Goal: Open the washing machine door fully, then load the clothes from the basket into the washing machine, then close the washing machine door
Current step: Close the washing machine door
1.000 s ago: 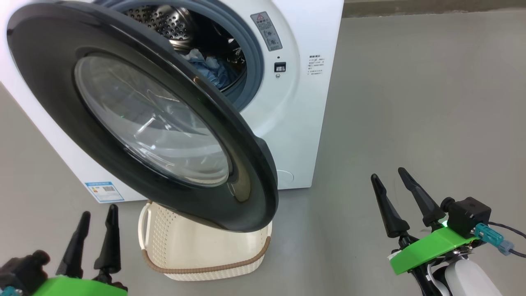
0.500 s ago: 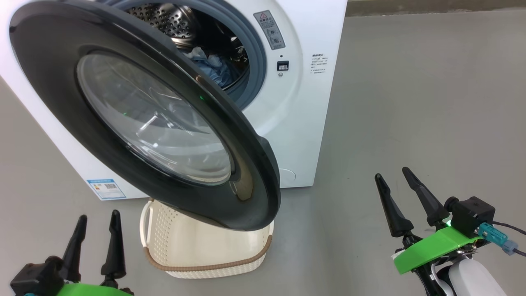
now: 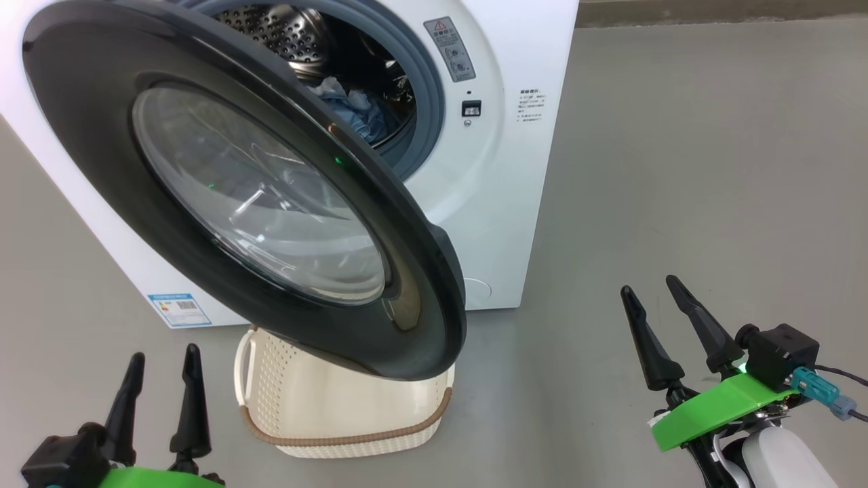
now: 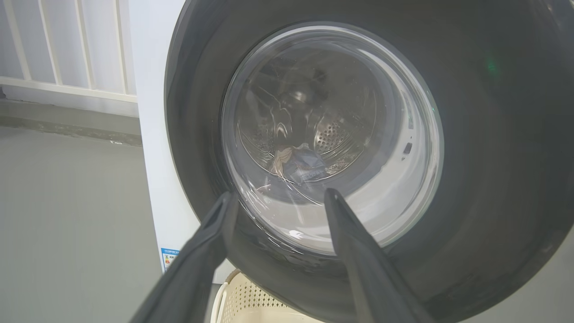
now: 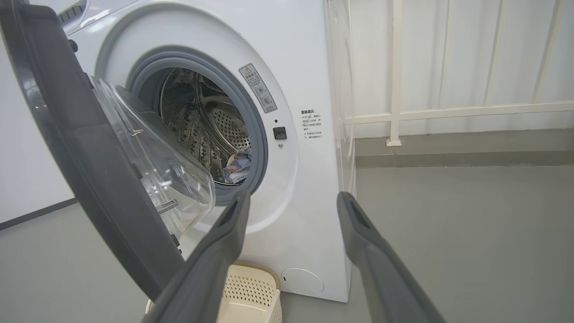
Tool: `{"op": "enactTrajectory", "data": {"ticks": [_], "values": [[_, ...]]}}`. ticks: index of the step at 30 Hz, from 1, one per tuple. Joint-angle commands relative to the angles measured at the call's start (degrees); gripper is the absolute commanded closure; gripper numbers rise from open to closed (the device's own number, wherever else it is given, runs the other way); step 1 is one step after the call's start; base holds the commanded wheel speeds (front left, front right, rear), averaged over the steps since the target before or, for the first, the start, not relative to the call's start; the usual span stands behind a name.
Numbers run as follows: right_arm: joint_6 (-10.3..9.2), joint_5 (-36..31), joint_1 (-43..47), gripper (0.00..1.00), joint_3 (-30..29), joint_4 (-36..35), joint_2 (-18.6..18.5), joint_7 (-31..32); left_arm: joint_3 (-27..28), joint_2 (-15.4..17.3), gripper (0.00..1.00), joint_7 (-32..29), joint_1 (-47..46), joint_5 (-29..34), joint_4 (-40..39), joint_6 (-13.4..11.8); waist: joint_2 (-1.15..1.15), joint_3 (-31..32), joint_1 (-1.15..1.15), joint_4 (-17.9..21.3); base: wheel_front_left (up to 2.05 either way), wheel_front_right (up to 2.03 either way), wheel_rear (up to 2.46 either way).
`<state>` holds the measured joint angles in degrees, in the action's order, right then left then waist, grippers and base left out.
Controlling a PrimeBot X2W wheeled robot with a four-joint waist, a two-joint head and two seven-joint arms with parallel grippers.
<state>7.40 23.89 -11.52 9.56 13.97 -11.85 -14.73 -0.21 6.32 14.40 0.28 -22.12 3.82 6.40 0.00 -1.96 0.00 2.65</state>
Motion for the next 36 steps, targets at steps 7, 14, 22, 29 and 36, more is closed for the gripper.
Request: {"op": "enactTrajectory", "data": {"ticks": [7,14,22,29,36], "values": [[0.09,-0.17,-0.36,0.00,0.93,-1.43,-0.40,-0.27,2.67,0.02,0.00,0.60,-1.50,1.18,-1.12,0.61,0.00,-0.19,0.00,-0.56,0.00,0.00,0.00],[0.09,1.14,-2.35,0.65,2.62,-2.63,-0.77,-0.27,2.83,-0.58,0.00,0.60,-1.74,1.15,-0.76,0.88,0.00,-0.15,0.00,-2.28,0.00,0.00,0.00],[0.09,3.25,-5.36,1.00,5.70,-7.07,-0.04,-0.27,2.93,-1.11,0.00,0.60,-1.66,1.02,-0.16,1.01,0.00,0.20,0.00,-6.40,0.00,0.00,0.00],[0.09,2.24,-5.83,1.00,8.40,-14.92,0.38,-0.27,2.77,-1.28,0.00,0.60,-1.63,0.94,0.28,1.06,0.00,0.39,0.00,-9.71,0.00,0.00,0.00],[0.09,2.08,-5.39,1.00,15.57,-20.06,-0.65,-0.27,2.37,-1.18,0.00,0.60,-1.76,0.70,0.45,1.08,0.00,0.54,0.00,-12.19,0.00,0.00,0.00]]}}
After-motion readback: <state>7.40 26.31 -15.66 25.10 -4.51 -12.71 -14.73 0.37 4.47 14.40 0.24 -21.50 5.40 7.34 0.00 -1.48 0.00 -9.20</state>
